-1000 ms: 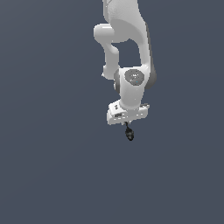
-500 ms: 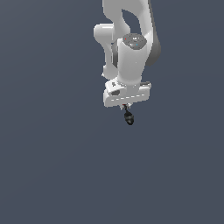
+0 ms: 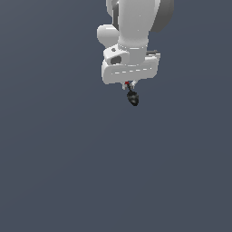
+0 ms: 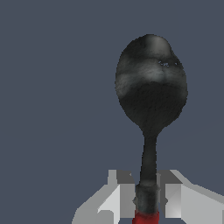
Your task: Pick up the object and move it to a goal position.
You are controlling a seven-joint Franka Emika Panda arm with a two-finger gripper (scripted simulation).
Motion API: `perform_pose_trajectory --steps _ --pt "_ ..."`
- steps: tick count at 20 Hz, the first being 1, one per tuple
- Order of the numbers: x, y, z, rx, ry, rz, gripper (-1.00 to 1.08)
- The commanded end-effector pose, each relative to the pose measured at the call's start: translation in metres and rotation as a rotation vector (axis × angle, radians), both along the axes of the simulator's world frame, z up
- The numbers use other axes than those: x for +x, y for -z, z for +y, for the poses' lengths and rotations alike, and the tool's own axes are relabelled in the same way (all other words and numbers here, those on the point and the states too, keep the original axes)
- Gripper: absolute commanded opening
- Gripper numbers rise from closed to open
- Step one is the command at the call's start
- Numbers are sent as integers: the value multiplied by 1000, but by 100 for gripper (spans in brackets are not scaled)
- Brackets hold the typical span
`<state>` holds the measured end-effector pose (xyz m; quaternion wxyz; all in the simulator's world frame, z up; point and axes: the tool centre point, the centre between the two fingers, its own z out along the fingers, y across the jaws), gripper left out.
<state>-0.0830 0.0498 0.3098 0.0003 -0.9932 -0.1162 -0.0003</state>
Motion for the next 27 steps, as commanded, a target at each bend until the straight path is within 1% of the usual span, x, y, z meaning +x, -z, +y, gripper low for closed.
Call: perform_pose_trajectory --steps 1,8,14,20,27 --pt "-8 -28 -3 0 0 1 -100" --pt "-25 -100 -12 0 0 1 -100" --pt "-34 -146 -18 0 1 1 -100" --pt "-39 -173 -21 0 1 1 -100" --pt "-39 -181 -22 0 1 1 -100"
